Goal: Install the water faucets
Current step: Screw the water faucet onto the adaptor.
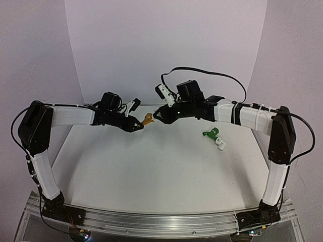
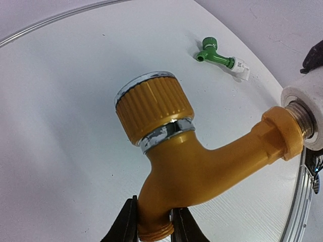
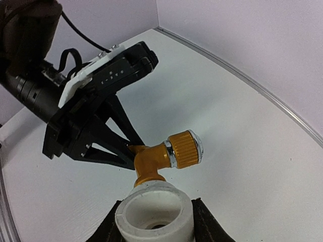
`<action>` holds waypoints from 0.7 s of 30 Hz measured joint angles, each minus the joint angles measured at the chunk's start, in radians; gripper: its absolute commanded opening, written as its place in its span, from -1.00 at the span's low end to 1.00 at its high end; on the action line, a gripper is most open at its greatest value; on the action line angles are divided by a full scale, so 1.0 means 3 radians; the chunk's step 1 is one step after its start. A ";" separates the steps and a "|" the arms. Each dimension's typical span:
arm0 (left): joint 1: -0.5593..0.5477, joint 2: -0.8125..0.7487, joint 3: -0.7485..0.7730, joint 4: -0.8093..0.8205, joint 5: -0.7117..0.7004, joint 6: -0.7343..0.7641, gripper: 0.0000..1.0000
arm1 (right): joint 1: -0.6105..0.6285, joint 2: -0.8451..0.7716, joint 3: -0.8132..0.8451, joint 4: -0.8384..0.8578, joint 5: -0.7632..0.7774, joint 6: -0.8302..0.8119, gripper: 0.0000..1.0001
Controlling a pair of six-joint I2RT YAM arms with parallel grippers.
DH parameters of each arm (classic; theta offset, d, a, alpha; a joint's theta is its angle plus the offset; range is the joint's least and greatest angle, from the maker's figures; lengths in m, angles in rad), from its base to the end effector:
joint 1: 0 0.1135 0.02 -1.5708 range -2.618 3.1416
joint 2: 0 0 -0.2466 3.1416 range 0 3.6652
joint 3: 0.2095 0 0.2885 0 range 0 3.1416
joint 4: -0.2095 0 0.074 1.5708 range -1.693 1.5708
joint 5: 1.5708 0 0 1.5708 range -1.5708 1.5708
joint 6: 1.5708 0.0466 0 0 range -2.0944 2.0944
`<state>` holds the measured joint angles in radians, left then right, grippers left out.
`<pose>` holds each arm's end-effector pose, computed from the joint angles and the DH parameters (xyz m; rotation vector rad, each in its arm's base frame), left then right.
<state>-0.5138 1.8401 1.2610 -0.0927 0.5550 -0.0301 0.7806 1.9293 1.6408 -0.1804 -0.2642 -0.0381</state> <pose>0.3742 -0.2394 0.1763 0.8423 2.1186 -0.9124 0.3469 0.3607 0.2679 -0.9908 1.8539 0.7264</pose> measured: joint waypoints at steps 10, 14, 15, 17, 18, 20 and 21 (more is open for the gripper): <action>-0.0128 -0.0212 -0.0337 0.0311 -0.0412 -0.0237 -1.00 | 0.0045 0.0000 0.0013 0.0086 0.0111 0.0445 -1.00; -0.0186 -0.0327 -0.0530 0.0522 -0.0664 -0.0350 -0.99 | 0.0071 0.0010 0.0013 0.0134 0.0159 0.0636 -1.00; -0.0199 -0.0362 -0.0581 0.0567 -0.0737 -0.0367 -1.00 | 0.0079 0.0014 0.0013 0.0148 0.0167 0.0673 -1.00; -0.0221 -0.0401 -0.0637 0.0632 -0.0885 -0.0393 -0.99 | 0.0097 0.0022 0.0020 0.0171 0.0208 0.0740 -1.00; -0.0232 -0.0414 -0.0659 0.0668 -0.0953 -0.0400 -1.00 | 0.0104 0.0033 0.0031 0.0181 0.0235 0.0783 -1.00; -0.0266 -0.0447 -0.0716 0.0749 -0.1124 -0.0401 -1.00 | 0.0113 0.0049 0.0049 0.0190 0.0272 0.0879 -1.00; -0.0284 -0.0465 -0.0740 0.0782 -0.1209 -0.0401 -1.00 | 0.0117 0.0056 0.0056 0.0194 0.0287 0.0938 -1.00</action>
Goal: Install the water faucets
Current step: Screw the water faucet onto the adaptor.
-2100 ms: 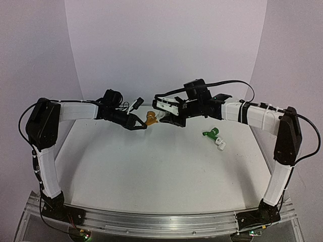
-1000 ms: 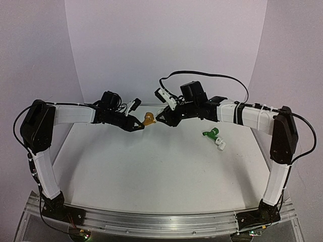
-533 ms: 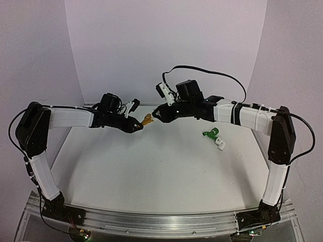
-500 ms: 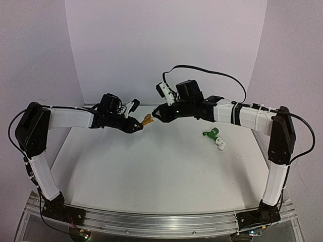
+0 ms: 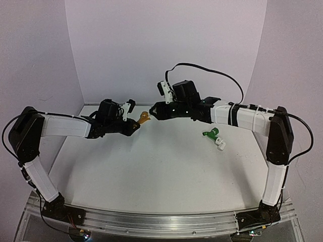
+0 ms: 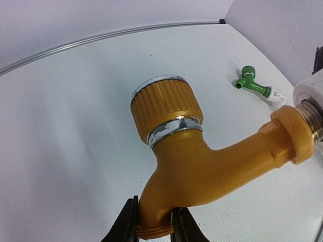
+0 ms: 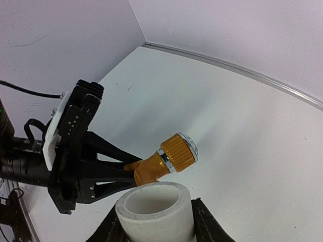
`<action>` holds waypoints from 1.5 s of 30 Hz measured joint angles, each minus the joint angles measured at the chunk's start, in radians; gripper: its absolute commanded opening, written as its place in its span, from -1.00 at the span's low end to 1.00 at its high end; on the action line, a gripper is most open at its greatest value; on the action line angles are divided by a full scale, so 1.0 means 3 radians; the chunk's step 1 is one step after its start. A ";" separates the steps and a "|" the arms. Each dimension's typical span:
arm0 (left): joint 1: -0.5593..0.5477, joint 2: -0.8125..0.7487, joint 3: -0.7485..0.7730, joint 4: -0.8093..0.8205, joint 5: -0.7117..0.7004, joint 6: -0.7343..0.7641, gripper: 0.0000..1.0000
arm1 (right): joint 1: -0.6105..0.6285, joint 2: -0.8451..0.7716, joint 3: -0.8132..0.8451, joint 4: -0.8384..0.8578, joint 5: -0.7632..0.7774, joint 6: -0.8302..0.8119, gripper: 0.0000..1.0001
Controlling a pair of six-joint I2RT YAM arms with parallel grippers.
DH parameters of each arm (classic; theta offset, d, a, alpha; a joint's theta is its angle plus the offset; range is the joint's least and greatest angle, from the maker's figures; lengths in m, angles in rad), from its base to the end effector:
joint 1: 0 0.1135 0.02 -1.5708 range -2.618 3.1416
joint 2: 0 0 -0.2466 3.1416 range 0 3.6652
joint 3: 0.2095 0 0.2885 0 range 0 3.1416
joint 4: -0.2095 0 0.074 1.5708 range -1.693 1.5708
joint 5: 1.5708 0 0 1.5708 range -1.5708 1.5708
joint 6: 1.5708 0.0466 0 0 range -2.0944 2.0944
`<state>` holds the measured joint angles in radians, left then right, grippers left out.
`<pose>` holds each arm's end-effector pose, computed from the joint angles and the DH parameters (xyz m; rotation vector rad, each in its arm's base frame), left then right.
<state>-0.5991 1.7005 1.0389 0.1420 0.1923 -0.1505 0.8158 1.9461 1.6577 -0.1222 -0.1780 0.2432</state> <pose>0.3380 -0.2416 0.1725 0.5938 2.0637 -0.6477 0.3420 0.3755 0.2724 -0.7024 1.9565 0.8467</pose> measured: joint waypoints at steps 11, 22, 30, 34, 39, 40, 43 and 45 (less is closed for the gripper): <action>-0.0181 -0.0068 -0.0226 0.0437 -0.1015 0.0002 -1.00 | 0.0039 0.0272 0.0366 -0.0047 0.0226 0.1161 -1.00; -0.0312 -0.0051 -0.0289 0.0752 -0.1630 0.0009 -1.00 | 0.0047 0.0355 0.0543 -0.0120 0.0369 0.2202 -0.92; -0.0350 0.0023 -0.0294 0.0920 -0.1786 -0.0003 -1.00 | 0.0047 0.0355 0.0553 -0.0150 0.0423 0.2421 -0.39; -0.0364 0.0024 -0.0337 0.0970 -0.1814 -0.0037 -1.00 | 0.0052 0.0353 0.0553 -0.0168 0.0426 0.2392 0.04; -0.0389 0.0029 -0.0348 0.1125 -0.1826 -0.0212 -1.00 | 0.0117 0.0290 0.0467 -0.0196 0.0416 0.2293 0.56; -0.0393 0.0029 -0.0348 0.1148 -0.1835 -0.0241 -1.00 | 0.0136 0.0255 0.0425 -0.0207 0.0421 0.2282 0.77; -0.0395 0.0040 -0.0348 0.1171 -0.1863 -0.0329 -1.00 | 0.0175 0.0122 0.0294 -0.0223 0.0427 0.2221 0.97; -0.0385 0.0060 -0.0348 0.1174 -0.1872 -0.0381 -1.00 | 0.0182 0.0000 0.0179 -0.0213 0.0432 0.2173 0.97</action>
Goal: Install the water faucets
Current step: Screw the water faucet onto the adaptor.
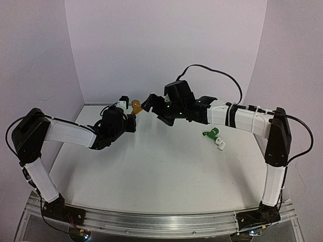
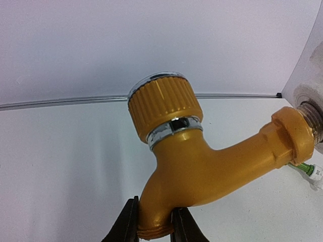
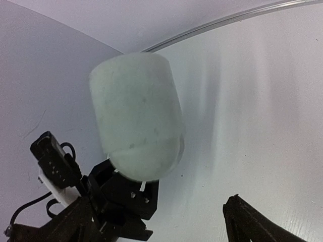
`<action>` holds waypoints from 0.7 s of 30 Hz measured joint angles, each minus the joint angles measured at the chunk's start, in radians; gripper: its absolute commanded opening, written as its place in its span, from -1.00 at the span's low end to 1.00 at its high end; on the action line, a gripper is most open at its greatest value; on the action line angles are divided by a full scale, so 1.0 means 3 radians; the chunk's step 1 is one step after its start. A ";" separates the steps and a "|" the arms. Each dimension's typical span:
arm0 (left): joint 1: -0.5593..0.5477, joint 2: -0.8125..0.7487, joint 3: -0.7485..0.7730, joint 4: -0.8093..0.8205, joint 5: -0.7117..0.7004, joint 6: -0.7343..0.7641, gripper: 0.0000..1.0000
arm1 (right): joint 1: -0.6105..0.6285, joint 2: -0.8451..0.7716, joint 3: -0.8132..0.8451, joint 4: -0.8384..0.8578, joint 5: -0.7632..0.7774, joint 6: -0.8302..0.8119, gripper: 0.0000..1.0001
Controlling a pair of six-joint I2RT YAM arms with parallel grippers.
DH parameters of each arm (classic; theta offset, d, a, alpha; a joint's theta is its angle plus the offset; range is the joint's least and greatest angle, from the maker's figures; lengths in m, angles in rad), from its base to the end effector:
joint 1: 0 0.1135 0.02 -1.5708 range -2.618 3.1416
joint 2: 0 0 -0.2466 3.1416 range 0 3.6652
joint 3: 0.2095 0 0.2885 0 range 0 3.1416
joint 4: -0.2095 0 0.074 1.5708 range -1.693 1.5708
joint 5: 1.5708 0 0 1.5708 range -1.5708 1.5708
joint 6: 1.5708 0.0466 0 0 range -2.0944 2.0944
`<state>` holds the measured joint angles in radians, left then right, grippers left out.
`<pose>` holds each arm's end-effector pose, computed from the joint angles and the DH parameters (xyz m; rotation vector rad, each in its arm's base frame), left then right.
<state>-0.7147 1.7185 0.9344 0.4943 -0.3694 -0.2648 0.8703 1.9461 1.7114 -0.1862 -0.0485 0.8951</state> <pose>0.3215 -0.2567 0.1671 0.1604 1.8472 -0.3411 0.3263 0.3905 0.2864 -0.0073 2.1951 1.1324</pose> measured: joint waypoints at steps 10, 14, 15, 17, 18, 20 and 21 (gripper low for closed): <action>0.0218 0.0024 -0.0001 -0.0287 0.0530 -0.0228 -1.00 | -0.0290 -0.0535 -0.0413 0.0161 -0.0409 -0.1591 0.97; 0.0390 -0.0050 0.0000 -0.0671 0.1222 -0.0283 -1.00 | -0.0322 -0.0838 -0.0763 0.0080 -0.0887 -0.3596 0.97; 0.0423 -0.0080 -0.0001 -0.0772 0.1388 -0.0281 -1.00 | -0.0315 -0.0910 -0.0840 0.0009 -0.0973 -0.4095 0.96; 0.0448 -0.0148 0.0000 -0.0961 0.1716 -0.0266 -1.00 | -0.0303 -0.0962 -0.0862 -0.0206 -0.1123 -0.5006 0.91; 0.0447 -0.0175 0.0001 -0.1035 0.1873 -0.0254 -1.00 | -0.0294 -0.0953 -0.0828 -0.0316 -0.1180 -0.5399 0.87; 0.0439 -0.0216 0.0004 -0.1182 0.2179 -0.0224 -1.00 | -0.0285 -0.0897 -0.0716 -0.0547 -0.1240 -0.6045 0.79; 0.0433 -0.0228 0.0007 -0.1255 0.2332 -0.0201 -1.00 | -0.0284 -0.0849 -0.0634 -0.0663 -0.1257 -0.6322 0.77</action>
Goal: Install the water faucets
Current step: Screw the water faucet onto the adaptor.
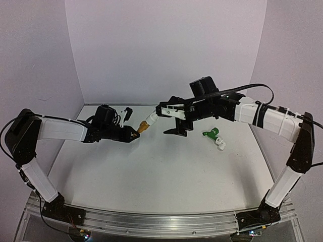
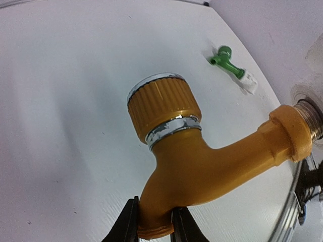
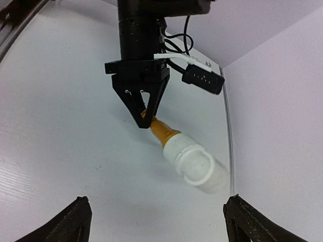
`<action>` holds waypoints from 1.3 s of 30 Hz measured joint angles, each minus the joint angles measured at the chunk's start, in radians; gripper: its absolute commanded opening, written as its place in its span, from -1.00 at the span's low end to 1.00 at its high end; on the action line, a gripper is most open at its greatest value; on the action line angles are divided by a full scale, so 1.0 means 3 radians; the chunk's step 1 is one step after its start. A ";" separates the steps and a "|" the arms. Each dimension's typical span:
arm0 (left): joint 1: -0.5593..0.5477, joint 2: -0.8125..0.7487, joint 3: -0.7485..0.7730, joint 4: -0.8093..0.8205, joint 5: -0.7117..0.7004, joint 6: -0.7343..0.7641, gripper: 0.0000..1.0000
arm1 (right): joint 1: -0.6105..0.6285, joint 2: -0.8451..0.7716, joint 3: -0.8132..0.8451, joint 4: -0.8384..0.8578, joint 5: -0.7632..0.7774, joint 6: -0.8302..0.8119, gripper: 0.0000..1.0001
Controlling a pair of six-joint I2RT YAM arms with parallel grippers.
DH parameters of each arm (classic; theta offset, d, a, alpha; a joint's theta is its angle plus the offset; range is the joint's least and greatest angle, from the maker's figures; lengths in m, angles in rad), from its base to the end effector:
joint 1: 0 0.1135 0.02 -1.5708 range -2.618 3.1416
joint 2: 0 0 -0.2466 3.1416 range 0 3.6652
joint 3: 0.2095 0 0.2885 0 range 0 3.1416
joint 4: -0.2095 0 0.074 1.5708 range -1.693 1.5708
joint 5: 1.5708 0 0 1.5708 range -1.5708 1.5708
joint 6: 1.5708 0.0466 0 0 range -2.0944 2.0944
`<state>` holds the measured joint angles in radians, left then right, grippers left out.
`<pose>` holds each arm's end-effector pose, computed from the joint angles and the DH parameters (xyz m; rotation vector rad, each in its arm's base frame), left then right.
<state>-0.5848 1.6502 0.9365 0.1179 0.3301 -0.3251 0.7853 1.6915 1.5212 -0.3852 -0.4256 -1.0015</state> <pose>0.3168 -0.2278 0.1537 0.4897 2.2113 -0.8632 0.2954 0.3225 0.3082 -1.7712 1.1050 0.3208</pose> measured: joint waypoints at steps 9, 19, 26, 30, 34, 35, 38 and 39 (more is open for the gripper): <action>-0.0017 -0.0002 0.0139 -0.0588 0.0688 0.0291 -1.00 | -0.0005 0.0324 0.0458 -0.0485 -0.0167 -0.1306 0.61; -0.0017 0.0001 0.0295 -0.0825 0.0909 0.0480 -1.00 | -0.0005 0.0494 0.0645 -0.0688 -0.0248 -0.1699 0.57; -0.0019 0.0002 0.0307 -0.0841 0.0926 0.0504 -1.00 | -0.0004 0.0603 0.0692 -0.0705 -0.0307 -0.1755 0.47; -0.0043 0.0004 0.0307 -0.0841 0.0925 0.0512 -1.00 | -0.0004 0.0639 0.0758 -0.0712 -0.0347 -0.1770 0.37; -0.0075 0.0021 0.0313 -0.0854 0.0923 0.0515 -1.00 | -0.0004 0.0670 0.0798 -0.0711 -0.0382 -0.1788 0.25; -0.0080 0.0024 0.0319 -0.0865 0.0923 0.0520 -1.00 | -0.0004 0.0679 0.0798 -0.0709 -0.0387 -0.1794 0.24; -0.0091 0.0024 0.0329 -0.0873 0.0923 0.0545 -1.00 | 0.0001 0.0703 0.0798 -0.0713 -0.0396 -0.1805 0.22; -0.0096 0.0024 0.0339 -0.0898 0.0923 0.0549 -1.00 | 0.0002 0.0708 0.0798 -0.0714 -0.0399 -0.1806 0.22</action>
<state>-0.6137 1.6573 1.0382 -0.1515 0.6071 -0.1602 0.7860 1.9039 1.7607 -0.5994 -0.5452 -1.5433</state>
